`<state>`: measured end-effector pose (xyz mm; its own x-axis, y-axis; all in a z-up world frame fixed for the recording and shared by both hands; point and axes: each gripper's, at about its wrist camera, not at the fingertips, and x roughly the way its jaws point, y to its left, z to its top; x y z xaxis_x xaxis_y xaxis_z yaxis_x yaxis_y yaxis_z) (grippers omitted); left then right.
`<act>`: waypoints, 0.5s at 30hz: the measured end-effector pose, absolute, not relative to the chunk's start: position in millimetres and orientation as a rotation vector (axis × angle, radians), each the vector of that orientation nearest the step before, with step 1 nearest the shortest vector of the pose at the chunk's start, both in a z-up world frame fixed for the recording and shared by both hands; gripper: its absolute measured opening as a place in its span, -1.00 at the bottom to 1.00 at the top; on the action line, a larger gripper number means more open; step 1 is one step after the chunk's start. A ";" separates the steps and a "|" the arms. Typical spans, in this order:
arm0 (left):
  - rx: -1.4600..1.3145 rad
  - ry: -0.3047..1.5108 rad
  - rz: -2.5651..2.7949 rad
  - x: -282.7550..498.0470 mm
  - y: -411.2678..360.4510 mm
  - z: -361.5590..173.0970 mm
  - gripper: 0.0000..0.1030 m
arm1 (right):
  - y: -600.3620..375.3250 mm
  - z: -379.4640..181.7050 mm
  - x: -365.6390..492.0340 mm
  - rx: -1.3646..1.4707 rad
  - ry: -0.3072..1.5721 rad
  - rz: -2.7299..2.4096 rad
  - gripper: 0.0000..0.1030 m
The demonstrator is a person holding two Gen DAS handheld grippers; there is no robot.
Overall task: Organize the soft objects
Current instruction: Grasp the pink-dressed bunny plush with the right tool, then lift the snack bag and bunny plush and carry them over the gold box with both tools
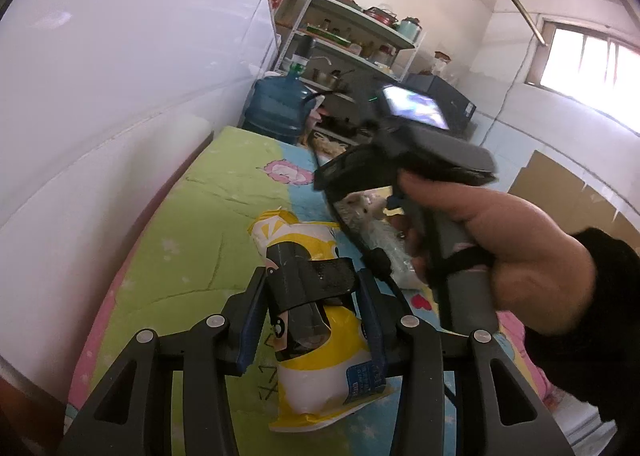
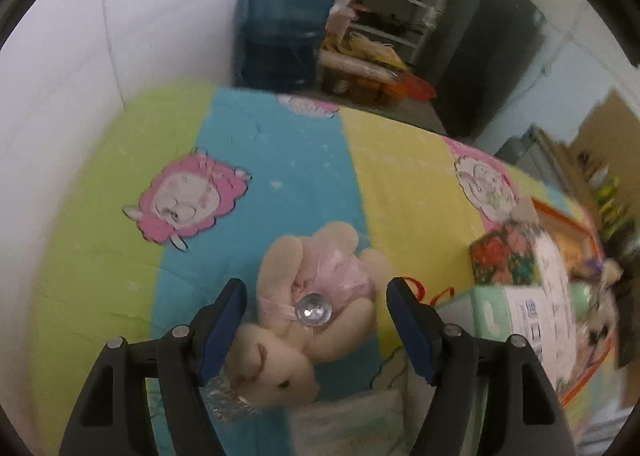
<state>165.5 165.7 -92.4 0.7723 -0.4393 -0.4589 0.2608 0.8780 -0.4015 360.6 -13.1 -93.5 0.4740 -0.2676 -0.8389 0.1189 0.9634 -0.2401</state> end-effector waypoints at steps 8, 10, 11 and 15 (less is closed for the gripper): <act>-0.346 0.594 -0.373 166.5 172.2 -99.5 -0.13 | -2.9 -94.5 354.0 -0.143 1.053 -0.076 -0.04; -0.344 0.593 -0.371 167.2 170.9 -98.9 -0.13 | -9.7 -92.4 350.4 -0.078 1.049 -0.030 -0.07; -0.343 0.592 -0.370 167.4 170.4 -98.7 -0.13 | -13.2 -91.2 348.0 -0.046 1.044 -0.008 -0.08; -0.337 0.587 -0.365 166.2 168.0 -98.3 -0.13 | -21.0 -84.9 338.6 0.042 1.017 0.078 -0.09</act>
